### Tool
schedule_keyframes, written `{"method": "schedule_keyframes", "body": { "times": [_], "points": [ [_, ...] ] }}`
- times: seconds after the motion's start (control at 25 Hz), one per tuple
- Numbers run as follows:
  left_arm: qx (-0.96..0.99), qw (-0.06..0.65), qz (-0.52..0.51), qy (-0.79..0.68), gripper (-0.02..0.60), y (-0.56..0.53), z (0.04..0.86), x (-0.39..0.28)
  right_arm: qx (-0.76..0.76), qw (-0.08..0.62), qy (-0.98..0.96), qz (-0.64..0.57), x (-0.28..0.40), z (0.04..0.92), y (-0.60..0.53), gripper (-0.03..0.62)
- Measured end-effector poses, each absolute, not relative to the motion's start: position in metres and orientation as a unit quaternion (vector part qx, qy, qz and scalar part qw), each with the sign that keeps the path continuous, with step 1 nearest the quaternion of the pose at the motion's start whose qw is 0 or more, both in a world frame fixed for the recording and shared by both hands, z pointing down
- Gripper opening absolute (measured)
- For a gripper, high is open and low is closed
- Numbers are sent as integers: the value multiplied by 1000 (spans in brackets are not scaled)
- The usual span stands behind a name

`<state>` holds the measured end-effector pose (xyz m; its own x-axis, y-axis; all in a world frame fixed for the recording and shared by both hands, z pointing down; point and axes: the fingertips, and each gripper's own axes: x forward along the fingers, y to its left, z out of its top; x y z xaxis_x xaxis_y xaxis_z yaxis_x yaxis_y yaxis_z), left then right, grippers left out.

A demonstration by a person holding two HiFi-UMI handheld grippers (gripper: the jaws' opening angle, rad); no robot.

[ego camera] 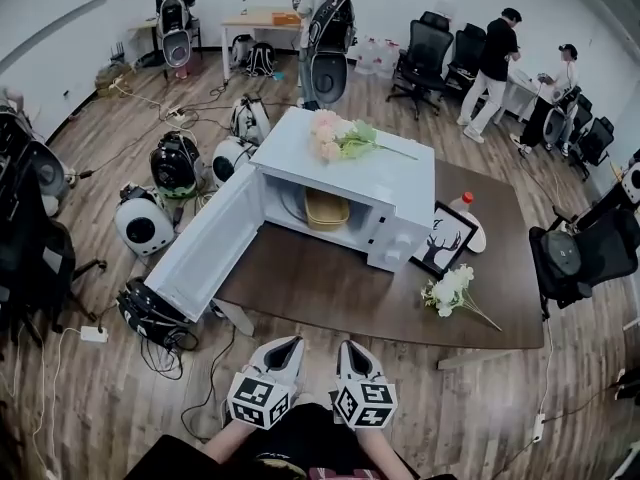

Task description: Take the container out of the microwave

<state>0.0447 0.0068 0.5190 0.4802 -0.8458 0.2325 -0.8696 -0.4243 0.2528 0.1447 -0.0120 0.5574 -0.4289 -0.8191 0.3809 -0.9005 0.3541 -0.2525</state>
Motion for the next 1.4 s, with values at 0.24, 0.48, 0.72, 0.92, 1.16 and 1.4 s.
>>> {"method": "schedule_keyframes", "body": {
  "times": [0.24, 0.48, 0.72, 0.92, 1.16, 1.4],
  "points": [
    [841, 174, 47, -510, 9, -1, 520, 52, 523, 90, -816, 229, 153, 560, -19, 8],
    [837, 173, 48, -517, 9, -18, 519, 46, 516, 92, -817, 242, 150, 565, -30, 8],
    [837, 177, 45, -515, 9, -51, 526, 37, 526, 91, -810, 244, 145, 570, -58, 8],
    [842, 181, 42, -507, 9, -94, 527, 26, 536, 102, -804, 237, 136, 566, -100, 8],
    [845, 185, 40, -501, 9, -150, 529, 9, 552, 103, -793, 237, 122, 564, -155, 9],
    [848, 183, 56, -495, 9, -191, 532, -8, 572, 94, -778, 241, 107, 562, -195, 9]
  ]
}}
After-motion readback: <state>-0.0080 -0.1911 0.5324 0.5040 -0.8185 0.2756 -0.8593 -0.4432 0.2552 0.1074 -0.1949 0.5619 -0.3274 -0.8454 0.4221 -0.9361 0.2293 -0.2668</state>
